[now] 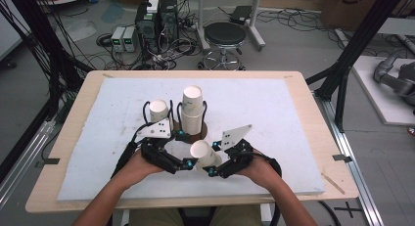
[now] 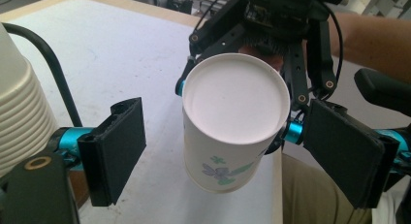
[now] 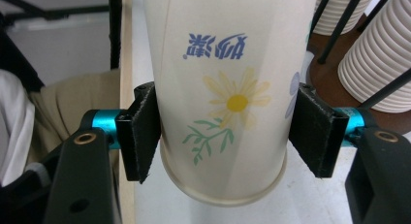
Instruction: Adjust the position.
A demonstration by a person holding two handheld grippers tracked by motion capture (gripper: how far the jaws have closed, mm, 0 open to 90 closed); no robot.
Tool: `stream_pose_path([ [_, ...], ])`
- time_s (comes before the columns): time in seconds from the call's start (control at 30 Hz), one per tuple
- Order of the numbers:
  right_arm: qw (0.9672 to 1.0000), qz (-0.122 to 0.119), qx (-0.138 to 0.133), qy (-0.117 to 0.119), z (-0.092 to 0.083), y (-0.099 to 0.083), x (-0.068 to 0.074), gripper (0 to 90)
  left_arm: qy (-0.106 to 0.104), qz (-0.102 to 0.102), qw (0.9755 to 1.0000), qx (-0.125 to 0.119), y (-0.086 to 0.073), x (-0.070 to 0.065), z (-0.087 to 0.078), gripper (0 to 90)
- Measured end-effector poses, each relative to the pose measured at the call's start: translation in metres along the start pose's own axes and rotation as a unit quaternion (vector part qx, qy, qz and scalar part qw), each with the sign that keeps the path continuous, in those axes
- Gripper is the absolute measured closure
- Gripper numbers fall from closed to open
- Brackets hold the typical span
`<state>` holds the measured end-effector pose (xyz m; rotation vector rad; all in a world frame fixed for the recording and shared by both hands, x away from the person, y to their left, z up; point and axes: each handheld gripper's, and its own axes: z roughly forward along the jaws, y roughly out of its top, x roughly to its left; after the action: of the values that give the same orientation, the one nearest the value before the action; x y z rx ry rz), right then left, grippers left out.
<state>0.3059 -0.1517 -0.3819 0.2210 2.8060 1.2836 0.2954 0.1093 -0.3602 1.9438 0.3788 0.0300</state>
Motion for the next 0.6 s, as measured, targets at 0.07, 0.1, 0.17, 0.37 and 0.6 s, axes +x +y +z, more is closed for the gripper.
stream_pose_path([
  [0.07,0.9999,-0.010,0.012,0.002,0.001,0.004,0.000,33.7,-0.001,-0.001,1.0000,0.003,0.000,0.000,0.001,15.7],
  [0.1,0.9998,-0.013,0.018,0.003,0.001,0.006,0.000,33.7,-0.001,-0.002,1.0000,0.006,0.000,0.000,0.001,15.9],
  [0.17,0.9993,-0.020,0.031,0.003,0.002,0.010,0.000,33.7,-0.003,0.002,0.9999,0.013,0.000,0.000,0.002,16.3],
  [0.37,0.9972,-0.040,0.063,0.006,0.004,0.020,0.000,33.7,-0.008,0.009,0.9994,0.031,0.003,0.000,0.004,18.3],
  [0.6,0.9925,-0.065,0.103,0.009,0.007,0.029,0.000,33.7,-0.017,0.010,0.9984,0.053,0.002,0.001,0.009,21.4],
])
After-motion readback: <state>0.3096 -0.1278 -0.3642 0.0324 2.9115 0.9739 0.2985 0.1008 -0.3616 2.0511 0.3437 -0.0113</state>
